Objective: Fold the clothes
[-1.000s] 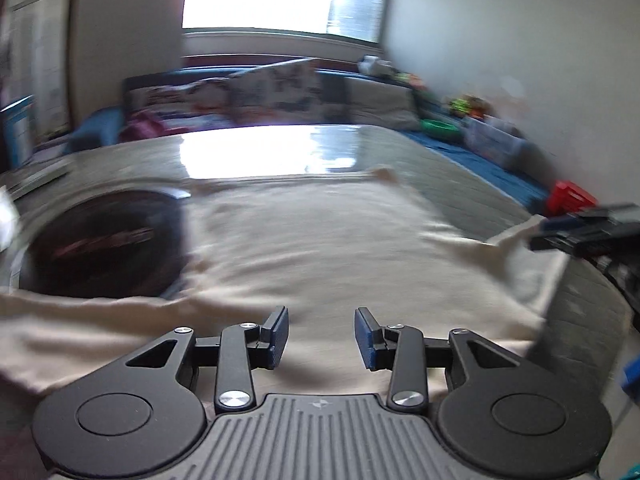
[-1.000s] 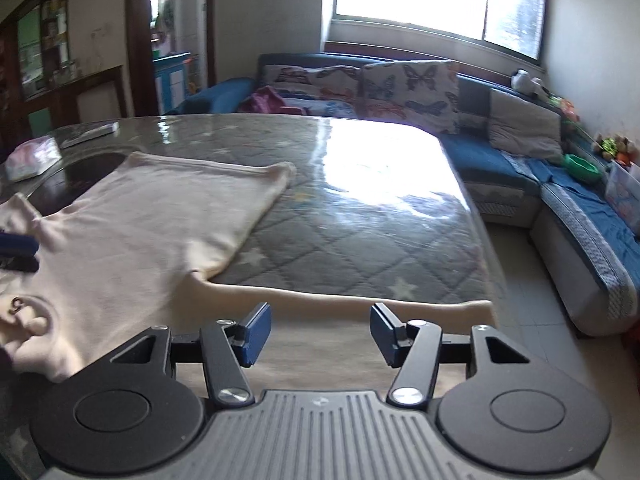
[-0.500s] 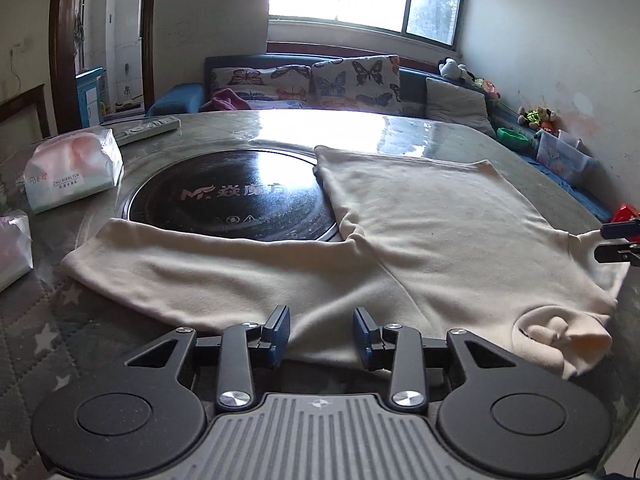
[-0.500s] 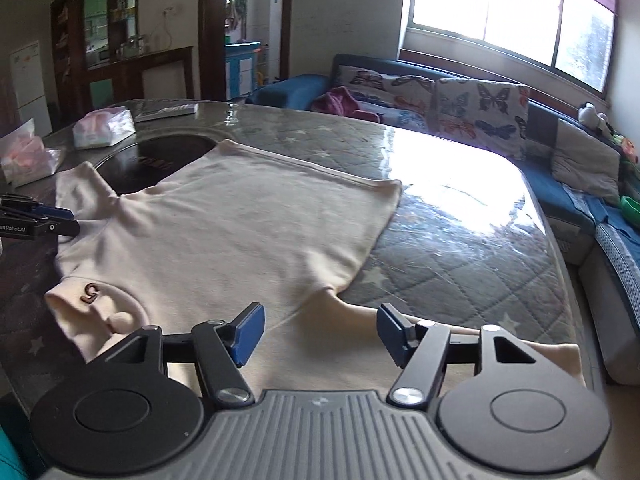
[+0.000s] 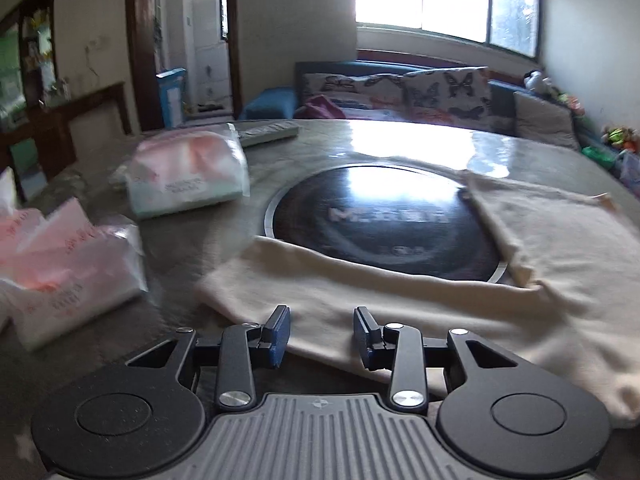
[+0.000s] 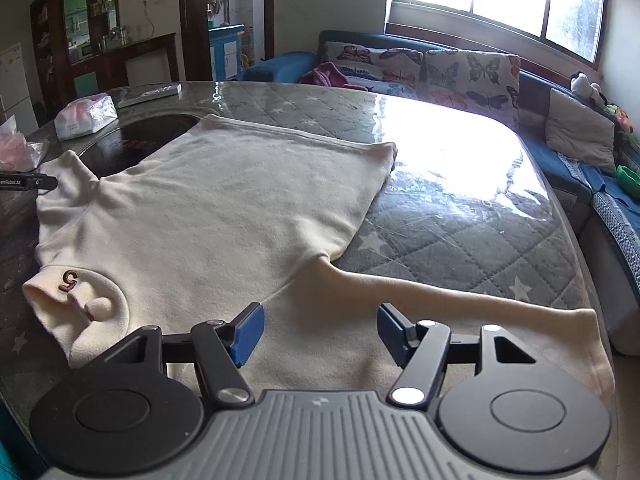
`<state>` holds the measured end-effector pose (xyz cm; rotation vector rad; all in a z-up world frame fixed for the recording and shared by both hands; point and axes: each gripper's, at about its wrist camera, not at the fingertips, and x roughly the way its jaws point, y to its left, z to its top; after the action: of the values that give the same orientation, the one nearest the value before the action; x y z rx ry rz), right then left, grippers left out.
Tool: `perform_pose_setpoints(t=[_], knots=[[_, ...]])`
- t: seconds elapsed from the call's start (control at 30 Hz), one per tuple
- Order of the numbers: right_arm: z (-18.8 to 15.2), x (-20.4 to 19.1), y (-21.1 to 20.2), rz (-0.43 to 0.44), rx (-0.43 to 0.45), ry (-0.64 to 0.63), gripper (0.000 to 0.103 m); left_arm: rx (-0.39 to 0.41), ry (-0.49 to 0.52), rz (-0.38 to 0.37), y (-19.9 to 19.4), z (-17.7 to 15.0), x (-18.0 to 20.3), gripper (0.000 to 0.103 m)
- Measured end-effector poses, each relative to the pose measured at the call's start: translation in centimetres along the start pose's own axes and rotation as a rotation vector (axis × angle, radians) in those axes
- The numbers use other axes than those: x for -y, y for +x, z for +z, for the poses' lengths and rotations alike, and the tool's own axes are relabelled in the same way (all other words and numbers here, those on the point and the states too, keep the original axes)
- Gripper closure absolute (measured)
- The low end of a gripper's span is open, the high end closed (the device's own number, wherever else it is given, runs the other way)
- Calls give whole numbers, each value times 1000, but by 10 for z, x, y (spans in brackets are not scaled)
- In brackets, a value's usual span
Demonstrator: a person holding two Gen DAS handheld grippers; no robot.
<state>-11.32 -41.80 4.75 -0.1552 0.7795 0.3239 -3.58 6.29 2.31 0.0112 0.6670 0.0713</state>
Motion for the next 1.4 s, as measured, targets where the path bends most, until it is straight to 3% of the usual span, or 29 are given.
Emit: perform_pose_setpoints(t=[0.2,0.43,0.53,0.67,0.83,1.03,1.2,1.33,1.4], knots=[[2,3,0,-7,-3,8,39,4,-62,21,5,13,-10,65],[5,4,1,-11,-5,9,39,-4,55,-13,28,25,24,65],[5,2,-1,-8,0,2,39,-6,47,-1,39,29,22,62],[6,1,-5,-10,10,-2,36,-8,8,23,42,34,12,63],[8,1,-12,-2,33,4,36,25,-78,46,18,27,0,64],[13,-6,-17,31,61,-13,35,31,-201,152,0,11,-21,56],[17,-14,-18,52,76,-29,35,6,-251,162,4,9,-28,55],[19,-19,-21,58,85,-34,35,5,-254,157,8,10,-25,58],[19,-20,-22,57,87,-34,35,9,-247,160,10,11,-24,78]])
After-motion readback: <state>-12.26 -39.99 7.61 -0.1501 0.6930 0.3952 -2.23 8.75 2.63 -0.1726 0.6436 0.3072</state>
